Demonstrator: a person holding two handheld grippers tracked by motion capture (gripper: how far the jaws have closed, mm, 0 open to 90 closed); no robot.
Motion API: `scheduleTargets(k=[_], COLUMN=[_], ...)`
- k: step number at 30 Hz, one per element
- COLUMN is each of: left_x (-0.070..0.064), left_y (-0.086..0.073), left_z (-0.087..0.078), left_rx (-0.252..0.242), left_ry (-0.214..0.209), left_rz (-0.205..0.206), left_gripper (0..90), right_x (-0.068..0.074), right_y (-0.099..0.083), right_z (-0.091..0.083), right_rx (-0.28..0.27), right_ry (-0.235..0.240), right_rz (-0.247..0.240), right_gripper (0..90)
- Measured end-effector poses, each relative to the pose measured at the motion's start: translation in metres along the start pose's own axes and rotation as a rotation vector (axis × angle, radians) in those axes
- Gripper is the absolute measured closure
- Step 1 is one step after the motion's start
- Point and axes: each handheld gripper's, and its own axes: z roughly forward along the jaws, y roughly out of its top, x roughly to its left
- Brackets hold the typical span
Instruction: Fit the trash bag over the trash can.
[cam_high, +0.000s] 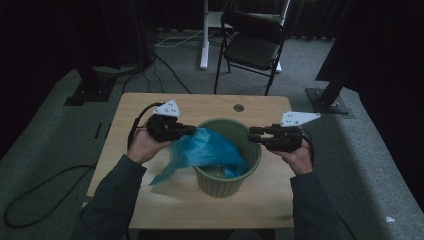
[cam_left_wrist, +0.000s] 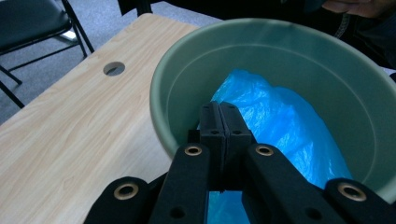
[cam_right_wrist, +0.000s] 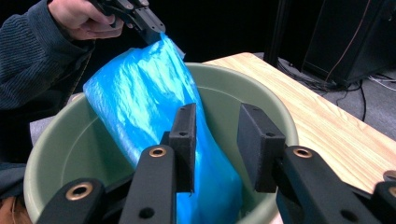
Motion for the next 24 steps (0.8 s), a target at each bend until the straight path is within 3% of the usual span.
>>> scheduleTargets(k=[12,24], left_x=[-0.015,-0.025], left_y=[0.022,0.033], left_z=[0.016,0.023], left_rx=[-0.022,-0.053], left_ry=[-0.013,-0.027], left_rz=[0.047,0.068], left_gripper=[89.3,89.2], right_x=[0.004,0.011], right_y=[0.011,0.02], right_z=[0.02,0.041], right_rx=[0.011,0.042], right_ry=[0.052,0.158], right_rz=[-0.015,-0.015], right_gripper=[65.9,60.8])
